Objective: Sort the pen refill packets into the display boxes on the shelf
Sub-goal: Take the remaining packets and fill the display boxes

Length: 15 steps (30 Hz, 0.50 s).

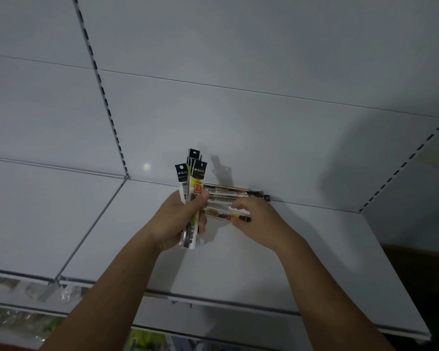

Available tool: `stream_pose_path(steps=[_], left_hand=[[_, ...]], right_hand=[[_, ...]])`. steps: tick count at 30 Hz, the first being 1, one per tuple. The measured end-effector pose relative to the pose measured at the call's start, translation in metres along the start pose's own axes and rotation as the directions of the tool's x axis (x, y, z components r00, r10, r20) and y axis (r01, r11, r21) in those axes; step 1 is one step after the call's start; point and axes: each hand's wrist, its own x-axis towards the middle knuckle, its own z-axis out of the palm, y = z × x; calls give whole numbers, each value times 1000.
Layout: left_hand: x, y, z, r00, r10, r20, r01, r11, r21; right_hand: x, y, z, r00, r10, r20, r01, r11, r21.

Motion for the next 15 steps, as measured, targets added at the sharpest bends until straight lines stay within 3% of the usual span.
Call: stream_pose_path(steps=[4,7,11,15], left_hand=[[1,-1,-3,995,63,-75,-59,997,55],[3,-1,-5,991,-19,-134,3,994,-113],[6,-4,-8,988,-120,-97,85,947,-310],[6,-5,-10,986,-129,-104,86,934,-346]], right_hand=[[-6,-3,2,998,12,-63,-14,999,-42],[-5,0,6,998,42,-36,-46,992,-120],[-2,3,13,996,50,-73,-58,991,-123],[0,9,17,992,33,-118,-51,987,-151]])
